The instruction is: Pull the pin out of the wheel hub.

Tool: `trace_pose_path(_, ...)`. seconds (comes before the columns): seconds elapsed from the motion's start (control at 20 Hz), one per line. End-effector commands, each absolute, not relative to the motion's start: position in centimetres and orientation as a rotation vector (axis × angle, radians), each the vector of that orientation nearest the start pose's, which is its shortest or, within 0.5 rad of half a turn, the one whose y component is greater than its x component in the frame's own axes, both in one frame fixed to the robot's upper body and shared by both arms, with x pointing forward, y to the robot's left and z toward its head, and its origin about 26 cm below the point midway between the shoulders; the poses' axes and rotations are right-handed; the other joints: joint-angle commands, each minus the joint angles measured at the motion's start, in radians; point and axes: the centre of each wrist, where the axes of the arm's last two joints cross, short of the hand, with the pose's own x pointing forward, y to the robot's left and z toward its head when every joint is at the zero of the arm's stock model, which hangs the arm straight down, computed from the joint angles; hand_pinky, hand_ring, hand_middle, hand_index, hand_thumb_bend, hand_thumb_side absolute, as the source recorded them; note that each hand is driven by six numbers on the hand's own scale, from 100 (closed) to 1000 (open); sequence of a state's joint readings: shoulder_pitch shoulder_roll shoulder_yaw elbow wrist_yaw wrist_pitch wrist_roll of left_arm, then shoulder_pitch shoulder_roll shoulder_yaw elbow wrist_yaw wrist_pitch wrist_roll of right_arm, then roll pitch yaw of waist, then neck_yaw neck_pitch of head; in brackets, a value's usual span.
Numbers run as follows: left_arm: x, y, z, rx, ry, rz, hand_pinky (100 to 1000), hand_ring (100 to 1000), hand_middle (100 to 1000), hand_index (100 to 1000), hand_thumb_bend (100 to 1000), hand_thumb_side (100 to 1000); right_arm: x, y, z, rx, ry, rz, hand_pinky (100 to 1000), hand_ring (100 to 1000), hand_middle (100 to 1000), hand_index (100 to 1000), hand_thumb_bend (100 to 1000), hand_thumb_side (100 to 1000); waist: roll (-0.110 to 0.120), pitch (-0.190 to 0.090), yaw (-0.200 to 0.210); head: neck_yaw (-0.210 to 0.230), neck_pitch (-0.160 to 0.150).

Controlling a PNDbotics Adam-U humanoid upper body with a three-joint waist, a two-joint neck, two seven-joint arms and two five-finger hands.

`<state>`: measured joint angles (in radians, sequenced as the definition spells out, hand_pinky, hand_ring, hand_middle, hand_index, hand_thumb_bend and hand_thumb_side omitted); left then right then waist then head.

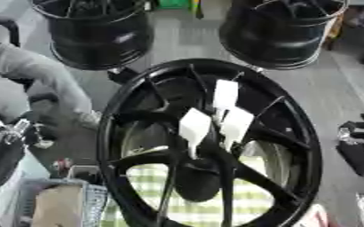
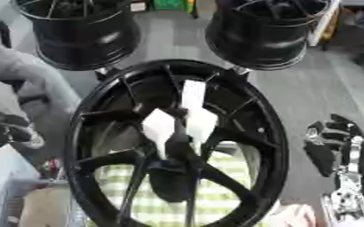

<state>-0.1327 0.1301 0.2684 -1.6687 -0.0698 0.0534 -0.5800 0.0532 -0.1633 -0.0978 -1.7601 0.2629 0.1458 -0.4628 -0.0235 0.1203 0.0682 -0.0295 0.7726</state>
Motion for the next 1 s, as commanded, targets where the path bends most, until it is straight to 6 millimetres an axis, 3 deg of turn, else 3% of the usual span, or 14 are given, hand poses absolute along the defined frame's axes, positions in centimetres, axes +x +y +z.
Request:
trace_pose_path(0.05, 30.1, 32.8, 7.2, -0.079, -1.694, -0.474, 705, 608, 636, 702, 100, 828, 26.1, -30.6, 4.6, -0.829, -1.611, -0.133, 571, 634, 655, 787, 100, 226, 0.002, -0.009, -0.001, 0.002, -0.003)
trace_pose_path(0.5, 30.1, 32.8, 7.2, -0.081, -1.693, -0.476, 705, 609, 636, 702, 100, 829, 26.1, -30.7, 4.7, -0.831, -1.613, -0.13, 572, 634, 657, 788, 100, 232, 0.0, -0.009, 0.001, 0.002, -0.003)
trace_pose_path(0.7, 30.1, 32.8, 7.2, -0.081, -1.693, -0.478, 705, 609, 636, 702, 100, 828, 26.0, -31.3, 5.3, -0.863, -1.619, -0.096, 575, 636, 663, 796, 100, 287, -0.001, -0.009, 0.003, 0.003, -0.003)
trace_pose_path(0.85, 30.1, 32.9, 7.2, -0.08, -1.689, -0.48, 705, 609, 636, 702, 100, 829, 25.8, -32.5, 6.9, -0.912, -1.635, -0.019, 583, 640, 674, 811, 100, 346, -0.003, -0.01, 0.003, 0.004, -0.003)
trace_pose_path(1.0, 30.1, 32.9, 7.2, -0.078, -1.685, -0.484, 705, 609, 636, 702, 100, 830, 25.5, -33.7, 9.8, -0.97, -1.661, 0.119, 596, 646, 689, 826, 100, 377, -0.008, -0.012, 0.003, 0.004, -0.003)
